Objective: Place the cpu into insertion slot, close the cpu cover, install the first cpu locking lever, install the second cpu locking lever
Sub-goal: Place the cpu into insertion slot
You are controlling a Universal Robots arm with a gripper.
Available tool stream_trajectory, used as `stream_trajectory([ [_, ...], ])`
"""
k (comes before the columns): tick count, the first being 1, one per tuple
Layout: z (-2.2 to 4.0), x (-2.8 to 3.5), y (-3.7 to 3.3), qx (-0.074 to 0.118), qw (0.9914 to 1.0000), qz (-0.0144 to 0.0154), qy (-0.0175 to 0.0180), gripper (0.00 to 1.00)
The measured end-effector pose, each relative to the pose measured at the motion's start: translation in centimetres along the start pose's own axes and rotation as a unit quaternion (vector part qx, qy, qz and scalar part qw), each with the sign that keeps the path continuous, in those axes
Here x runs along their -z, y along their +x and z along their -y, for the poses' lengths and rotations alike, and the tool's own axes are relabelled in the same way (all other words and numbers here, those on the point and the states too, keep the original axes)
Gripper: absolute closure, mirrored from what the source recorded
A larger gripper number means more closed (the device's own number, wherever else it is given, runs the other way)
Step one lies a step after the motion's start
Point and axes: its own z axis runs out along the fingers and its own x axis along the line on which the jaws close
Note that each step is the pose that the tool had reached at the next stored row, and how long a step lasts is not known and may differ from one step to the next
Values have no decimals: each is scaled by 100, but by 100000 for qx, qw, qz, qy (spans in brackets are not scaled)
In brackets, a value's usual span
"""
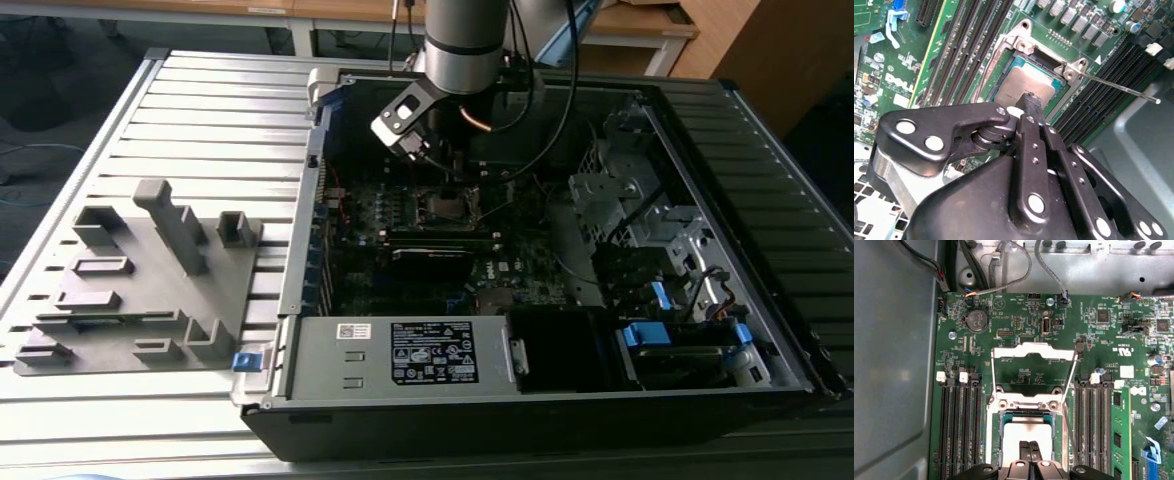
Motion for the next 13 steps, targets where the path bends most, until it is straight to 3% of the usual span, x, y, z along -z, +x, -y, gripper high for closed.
stream_trajectory([
  [3, -2, 0, 0, 10, 100000, 4, 77, 89],
  [5, -5, -1, 0, 22, 99996, 3, 907, 89],
  [13, -5, 5, 0, 16, 99995, -16, 992, 89],
])
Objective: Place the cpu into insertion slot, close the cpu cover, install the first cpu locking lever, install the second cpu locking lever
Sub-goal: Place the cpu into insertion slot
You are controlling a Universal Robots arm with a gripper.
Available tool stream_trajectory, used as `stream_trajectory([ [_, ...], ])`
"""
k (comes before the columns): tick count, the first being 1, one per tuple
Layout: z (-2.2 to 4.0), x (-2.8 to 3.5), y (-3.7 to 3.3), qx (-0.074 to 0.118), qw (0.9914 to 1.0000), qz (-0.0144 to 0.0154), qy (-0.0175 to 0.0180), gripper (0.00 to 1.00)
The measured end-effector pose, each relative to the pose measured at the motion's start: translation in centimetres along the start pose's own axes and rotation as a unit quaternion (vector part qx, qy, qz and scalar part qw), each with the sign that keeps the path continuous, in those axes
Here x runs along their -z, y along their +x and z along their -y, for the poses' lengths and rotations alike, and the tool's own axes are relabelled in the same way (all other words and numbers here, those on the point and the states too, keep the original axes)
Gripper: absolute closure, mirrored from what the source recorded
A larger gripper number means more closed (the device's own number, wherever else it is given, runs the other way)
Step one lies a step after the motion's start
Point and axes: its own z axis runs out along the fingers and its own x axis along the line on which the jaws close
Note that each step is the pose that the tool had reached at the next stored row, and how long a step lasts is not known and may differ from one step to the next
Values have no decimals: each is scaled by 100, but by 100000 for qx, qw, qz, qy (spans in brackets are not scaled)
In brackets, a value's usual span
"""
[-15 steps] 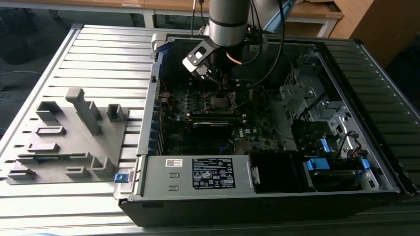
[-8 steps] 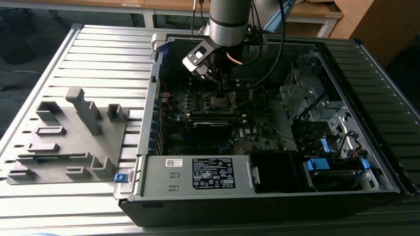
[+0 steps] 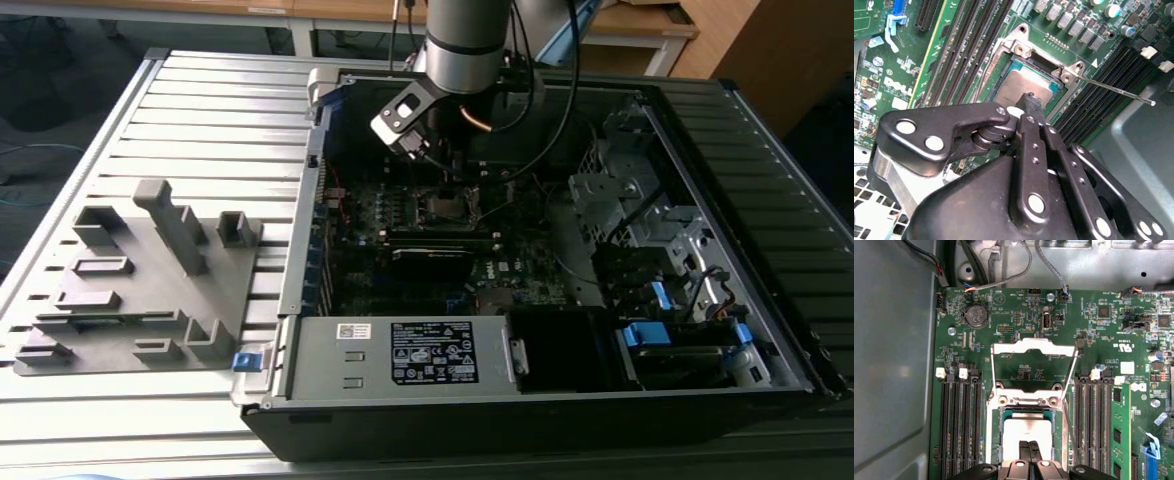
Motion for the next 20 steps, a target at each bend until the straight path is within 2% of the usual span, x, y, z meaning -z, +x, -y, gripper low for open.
stream_trajectory([
  [20, -8, 40, -1, -7, 100000, 54, 6, 89],
])
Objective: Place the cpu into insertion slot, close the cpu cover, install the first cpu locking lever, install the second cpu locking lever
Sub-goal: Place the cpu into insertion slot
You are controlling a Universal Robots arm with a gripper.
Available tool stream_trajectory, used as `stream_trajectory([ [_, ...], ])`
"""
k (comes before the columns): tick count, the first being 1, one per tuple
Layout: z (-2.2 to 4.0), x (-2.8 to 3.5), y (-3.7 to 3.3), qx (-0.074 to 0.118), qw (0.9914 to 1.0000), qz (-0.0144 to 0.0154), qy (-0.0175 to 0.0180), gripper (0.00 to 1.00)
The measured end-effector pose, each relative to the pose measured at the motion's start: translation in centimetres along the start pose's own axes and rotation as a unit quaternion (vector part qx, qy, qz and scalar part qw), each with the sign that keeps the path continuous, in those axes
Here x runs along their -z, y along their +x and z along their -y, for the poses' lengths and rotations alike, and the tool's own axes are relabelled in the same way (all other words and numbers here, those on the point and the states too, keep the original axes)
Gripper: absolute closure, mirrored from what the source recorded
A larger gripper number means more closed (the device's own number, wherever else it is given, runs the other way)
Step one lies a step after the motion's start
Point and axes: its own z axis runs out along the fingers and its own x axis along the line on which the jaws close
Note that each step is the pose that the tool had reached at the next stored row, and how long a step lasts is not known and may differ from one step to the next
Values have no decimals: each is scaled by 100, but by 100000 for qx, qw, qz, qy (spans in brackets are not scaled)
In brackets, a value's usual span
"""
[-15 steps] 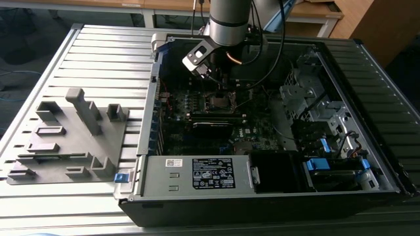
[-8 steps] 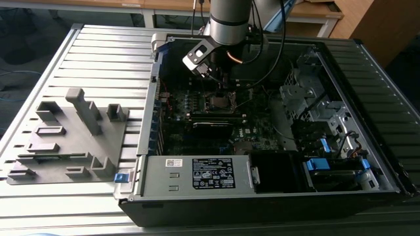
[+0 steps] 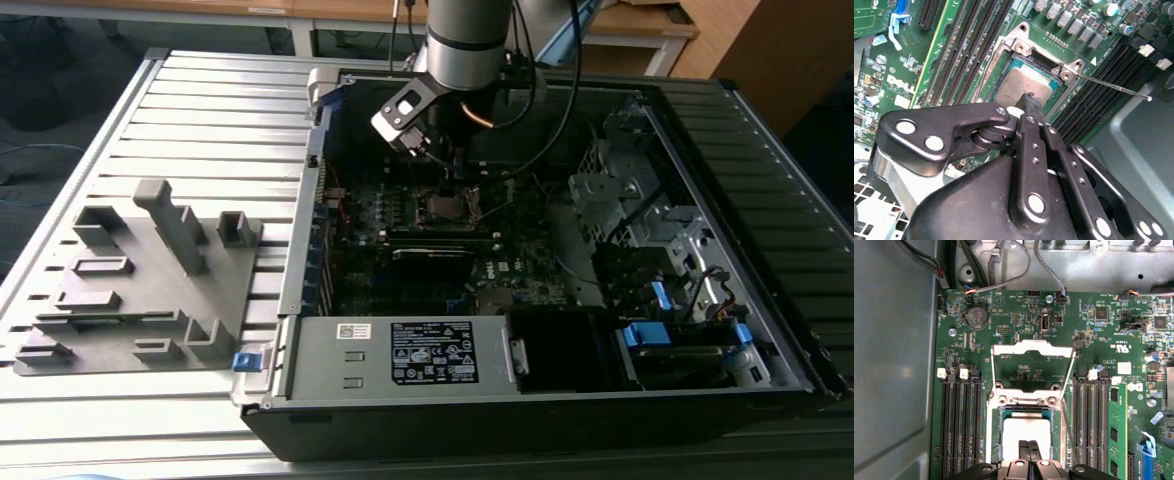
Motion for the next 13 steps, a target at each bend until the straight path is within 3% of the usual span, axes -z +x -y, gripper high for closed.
stream_trajectory([
  [13, -45, -1, 0, 0, 100000, -1, 1, 89],
])
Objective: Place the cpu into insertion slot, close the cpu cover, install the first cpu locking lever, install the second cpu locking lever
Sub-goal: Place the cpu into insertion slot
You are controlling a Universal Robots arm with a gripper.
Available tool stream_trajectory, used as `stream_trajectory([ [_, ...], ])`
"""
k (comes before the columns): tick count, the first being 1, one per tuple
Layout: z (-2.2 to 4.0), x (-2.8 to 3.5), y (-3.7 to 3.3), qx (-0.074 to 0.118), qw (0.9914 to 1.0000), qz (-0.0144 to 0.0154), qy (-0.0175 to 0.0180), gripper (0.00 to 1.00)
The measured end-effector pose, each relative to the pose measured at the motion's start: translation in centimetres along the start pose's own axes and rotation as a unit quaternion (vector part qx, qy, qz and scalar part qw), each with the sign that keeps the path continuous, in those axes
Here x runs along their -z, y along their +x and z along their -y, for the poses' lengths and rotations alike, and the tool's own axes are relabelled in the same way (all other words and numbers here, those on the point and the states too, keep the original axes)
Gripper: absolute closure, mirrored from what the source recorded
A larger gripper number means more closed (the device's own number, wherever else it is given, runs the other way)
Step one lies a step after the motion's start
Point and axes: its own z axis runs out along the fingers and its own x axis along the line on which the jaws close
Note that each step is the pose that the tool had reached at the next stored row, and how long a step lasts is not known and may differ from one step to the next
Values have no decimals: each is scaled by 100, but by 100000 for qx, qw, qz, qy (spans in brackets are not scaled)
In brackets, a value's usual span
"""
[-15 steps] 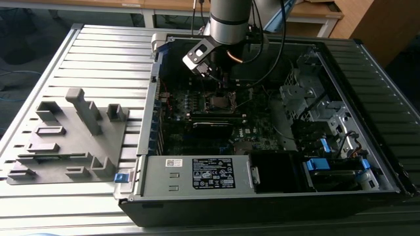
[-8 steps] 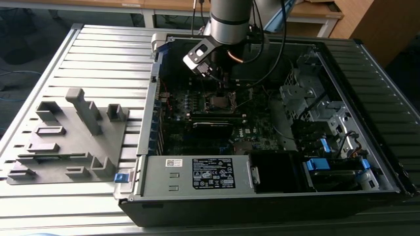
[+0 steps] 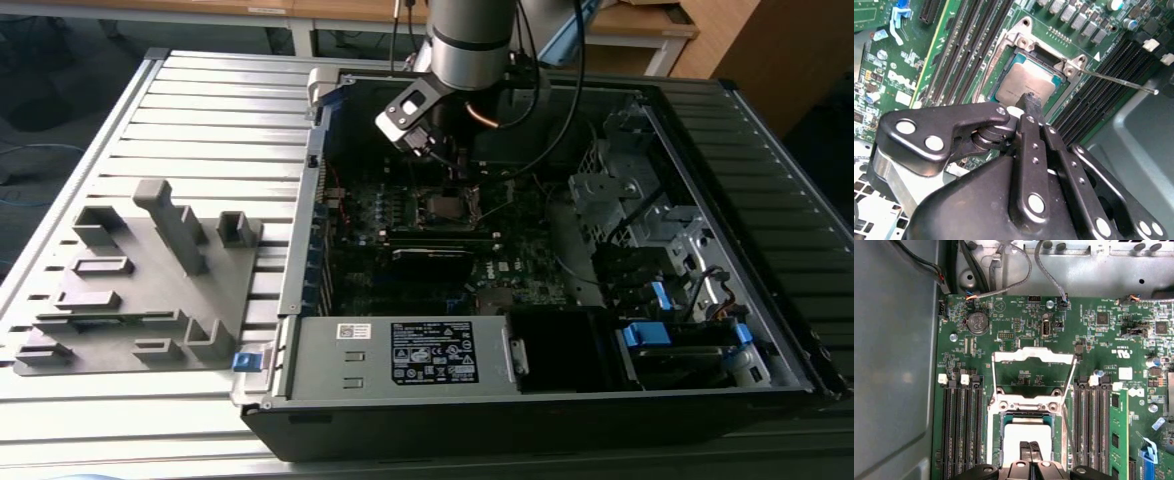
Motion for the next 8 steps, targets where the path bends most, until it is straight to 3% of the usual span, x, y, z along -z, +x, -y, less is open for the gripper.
stream_trajectory([
  [8, -1, 0, -5, -4, 100000, 7, 4, 89],
])
